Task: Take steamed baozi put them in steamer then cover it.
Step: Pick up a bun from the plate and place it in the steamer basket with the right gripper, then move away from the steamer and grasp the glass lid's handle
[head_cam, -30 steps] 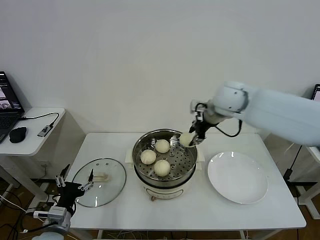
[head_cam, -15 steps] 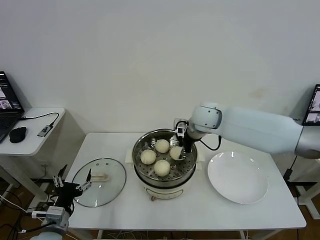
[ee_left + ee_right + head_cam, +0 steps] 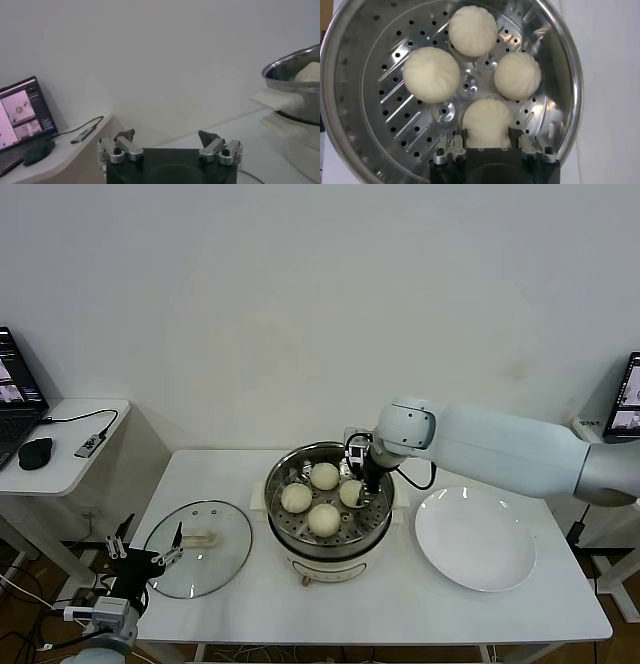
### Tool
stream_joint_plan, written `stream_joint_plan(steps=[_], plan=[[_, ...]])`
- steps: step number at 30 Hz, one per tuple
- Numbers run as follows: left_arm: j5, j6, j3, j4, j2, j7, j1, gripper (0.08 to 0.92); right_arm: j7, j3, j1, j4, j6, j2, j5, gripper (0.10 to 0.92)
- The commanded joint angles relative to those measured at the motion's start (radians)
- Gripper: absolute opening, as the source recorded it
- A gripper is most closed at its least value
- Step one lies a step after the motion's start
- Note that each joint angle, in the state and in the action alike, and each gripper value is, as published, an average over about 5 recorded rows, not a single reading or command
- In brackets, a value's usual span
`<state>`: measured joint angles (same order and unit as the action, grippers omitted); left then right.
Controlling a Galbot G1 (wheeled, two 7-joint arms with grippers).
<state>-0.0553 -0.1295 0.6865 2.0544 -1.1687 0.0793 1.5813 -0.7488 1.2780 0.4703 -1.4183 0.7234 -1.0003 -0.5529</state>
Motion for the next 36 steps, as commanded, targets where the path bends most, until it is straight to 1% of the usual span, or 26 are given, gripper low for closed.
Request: stream_joint_plan(steps=[1, 4, 7, 10, 13, 15, 18, 20, 22, 24, 27, 32, 36], plan=[[0.001, 0.000, -0.002, -0.004, 0.002, -0.001, -0.001, 0.823, -0.007, -0.016, 0.023, -0.034, 0.003, 0.045, 0.012, 0.669], [0.001, 0.002, -0.007, -0.012, 0.002, -0.002, -0.005, 0.823, 0.013, -0.027, 0.041, -0.074, 0.002, 0.089, 0.022, 0.752], [0.002, 0.003, -0.017, -0.022, -0.001, -0.003, -0.015, 0.823, 0.063, -0.049, 0.041, -0.140, -0.002, 0.150, 0.023, 0.807], [0.002, 0.003, -0.025, -0.024, -0.003, -0.004, -0.021, 0.823, 0.146, -0.092, 0.015, -0.230, -0.028, 0.240, -0.016, 0.820], [0.004, 0.003, -0.031, -0.028, -0.001, -0.006, -0.024, 0.823, 0.283, -0.187, -0.075, -0.319, -0.118, 0.352, -0.076, 0.822], [0.008, 0.003, -0.037, -0.033, 0.000, -0.007, -0.026, 0.823, 0.372, -0.289, -0.173, -0.378, -0.184, 0.435, -0.092, 0.823], [0.017, 0.004, -0.046, -0.040, -0.003, -0.007, -0.029, 0.823, 0.471, -0.510, -0.420, -0.457, -0.267, 0.549, -0.074, 0.823], [0.023, 0.005, -0.053, -0.043, -0.007, -0.007, -0.030, 0.823, 0.517, -0.721, -0.668, -0.493, -0.335, 0.599, -0.036, 0.823], [0.027, 0.012, -0.059, -0.046, -0.013, -0.007, -0.032, 0.823, 0.550, -0.968, -0.915, -0.509, -0.406, 0.614, 0.008, 0.823], [0.031, 0.022, -0.065, -0.050, -0.021, -0.006, -0.034, 0.823, 0.574, -1.188, -1.135, -0.513, -0.469, 0.594, 0.054, 0.823], [0.038, 0.045, -0.075, -0.060, -0.028, -0.006, -0.033, 0.823, 0.593, -1.467, -1.401, -0.505, -0.576, 0.489, 0.143, 0.823], [0.040, 0.094, -0.084, -0.073, -0.037, -0.009, -0.029, 0.823, 0.563, -1.815, -1.662, -0.488, -0.733, 0.150, 0.303, 0.823], [0.052, 0.174, -0.093, -0.084, -0.045, -0.012, -0.030, 0.823, 0.511, -1.986, -1.761, -0.508, -0.802, -0.093, 0.390, 0.823]])
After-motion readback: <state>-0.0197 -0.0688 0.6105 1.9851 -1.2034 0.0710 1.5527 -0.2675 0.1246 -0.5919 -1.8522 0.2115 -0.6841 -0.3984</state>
